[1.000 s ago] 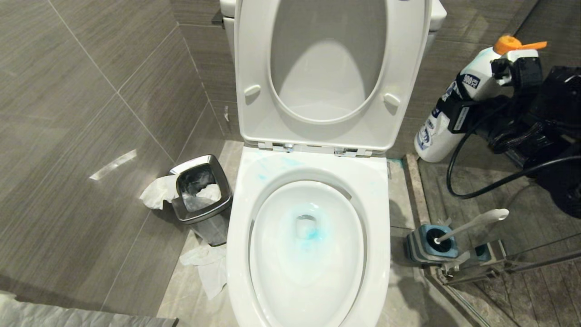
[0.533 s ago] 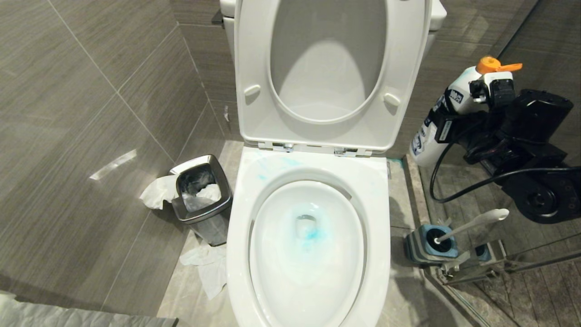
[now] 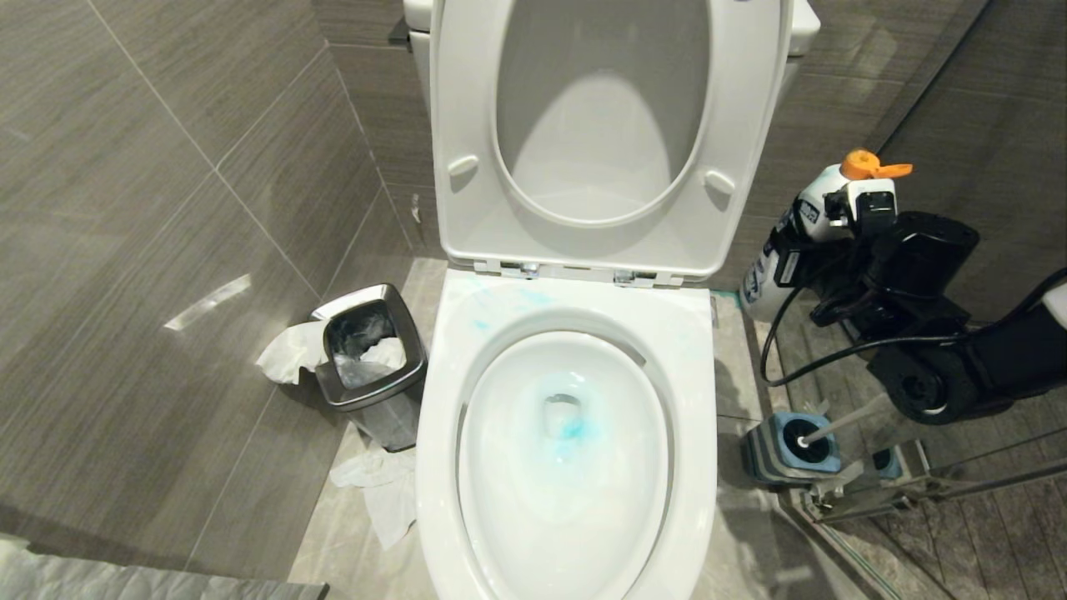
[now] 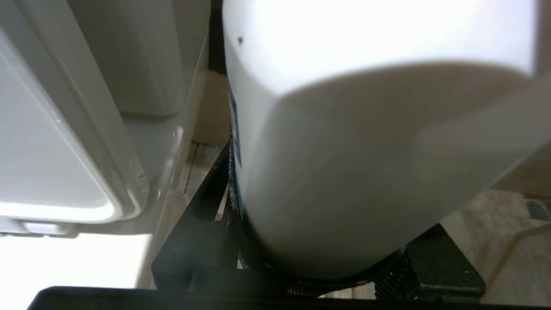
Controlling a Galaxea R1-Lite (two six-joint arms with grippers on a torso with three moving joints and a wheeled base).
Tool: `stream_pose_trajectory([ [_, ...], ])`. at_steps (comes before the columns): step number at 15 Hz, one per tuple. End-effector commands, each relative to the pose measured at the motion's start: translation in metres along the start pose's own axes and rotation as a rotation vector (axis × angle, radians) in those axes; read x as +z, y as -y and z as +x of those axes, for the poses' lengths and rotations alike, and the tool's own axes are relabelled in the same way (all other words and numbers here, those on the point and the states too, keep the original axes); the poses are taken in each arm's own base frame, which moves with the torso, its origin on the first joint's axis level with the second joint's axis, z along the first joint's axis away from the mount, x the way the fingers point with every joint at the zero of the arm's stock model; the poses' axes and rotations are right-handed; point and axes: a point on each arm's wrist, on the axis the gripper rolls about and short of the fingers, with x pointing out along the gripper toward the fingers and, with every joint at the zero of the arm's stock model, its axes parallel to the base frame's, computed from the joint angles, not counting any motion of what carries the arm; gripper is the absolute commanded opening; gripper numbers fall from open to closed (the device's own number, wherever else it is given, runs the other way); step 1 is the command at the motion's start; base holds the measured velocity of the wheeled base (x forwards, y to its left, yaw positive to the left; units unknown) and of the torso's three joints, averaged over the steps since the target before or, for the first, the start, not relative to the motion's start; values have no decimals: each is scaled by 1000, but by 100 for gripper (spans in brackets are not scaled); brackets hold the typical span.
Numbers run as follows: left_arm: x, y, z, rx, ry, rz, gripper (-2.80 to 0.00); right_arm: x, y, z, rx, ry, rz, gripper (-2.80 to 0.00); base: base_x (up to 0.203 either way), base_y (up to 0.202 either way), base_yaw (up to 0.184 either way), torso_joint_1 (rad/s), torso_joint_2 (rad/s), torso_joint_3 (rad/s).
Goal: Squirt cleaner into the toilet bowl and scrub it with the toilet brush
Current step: Place the cleaning agent on the floor
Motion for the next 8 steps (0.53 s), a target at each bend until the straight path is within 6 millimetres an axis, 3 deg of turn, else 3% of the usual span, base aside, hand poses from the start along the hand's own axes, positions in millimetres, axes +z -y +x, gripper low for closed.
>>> stream_pose_trajectory([
  [1, 0, 0, 0, -1, -1, 0, -280, -34, -7, 16, -3, -42, -15, -280, 0, 0, 0, 0, 0, 0],
  [8, 0, 0, 0, -1, -1, 0, -280, -89, -12, 61, -35, -12, -15, -280, 0, 0, 0, 0, 0, 0],
])
